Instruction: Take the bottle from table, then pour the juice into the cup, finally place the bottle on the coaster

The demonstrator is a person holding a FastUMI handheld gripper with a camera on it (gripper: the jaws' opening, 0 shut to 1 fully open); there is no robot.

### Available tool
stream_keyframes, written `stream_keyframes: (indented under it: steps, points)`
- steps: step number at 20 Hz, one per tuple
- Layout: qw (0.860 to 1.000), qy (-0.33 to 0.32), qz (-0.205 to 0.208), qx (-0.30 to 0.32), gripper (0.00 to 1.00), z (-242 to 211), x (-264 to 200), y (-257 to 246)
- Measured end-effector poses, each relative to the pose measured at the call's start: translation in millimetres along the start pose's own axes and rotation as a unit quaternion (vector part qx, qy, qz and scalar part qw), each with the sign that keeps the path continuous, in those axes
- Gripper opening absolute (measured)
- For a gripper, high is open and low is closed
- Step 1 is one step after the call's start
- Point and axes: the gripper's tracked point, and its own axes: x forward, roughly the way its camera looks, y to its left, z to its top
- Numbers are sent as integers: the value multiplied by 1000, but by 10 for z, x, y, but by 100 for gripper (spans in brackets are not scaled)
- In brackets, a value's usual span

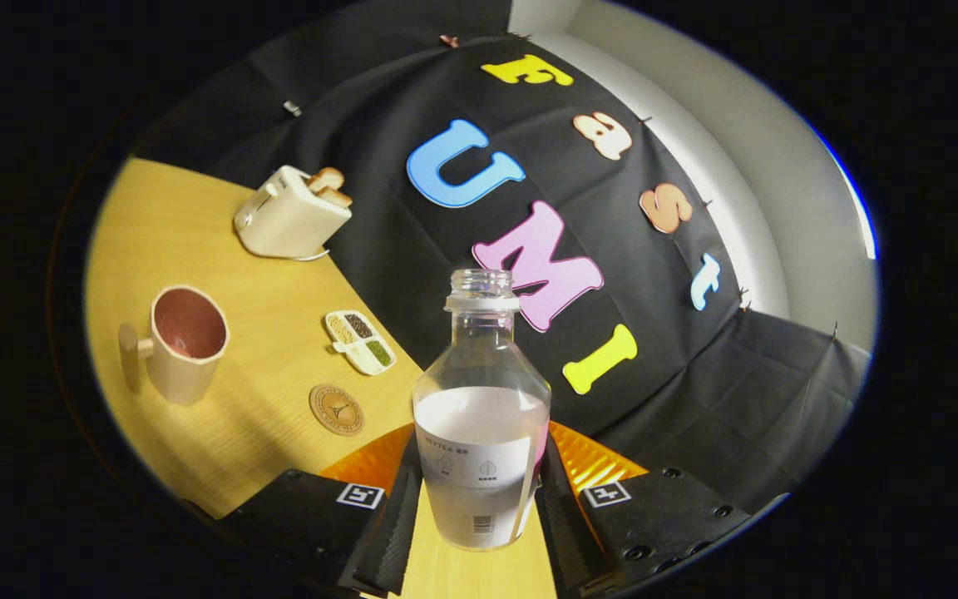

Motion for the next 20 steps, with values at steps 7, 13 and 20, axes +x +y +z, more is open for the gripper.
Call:
stream_keyframes:
  steps: [7,13,20]
  points:
    - [996,-22,23,-88,71,194,18,397]
    - [983,-42,43,-175,71,282,34,753]
    - [964,-41,67,-253,71,235,42,1039]
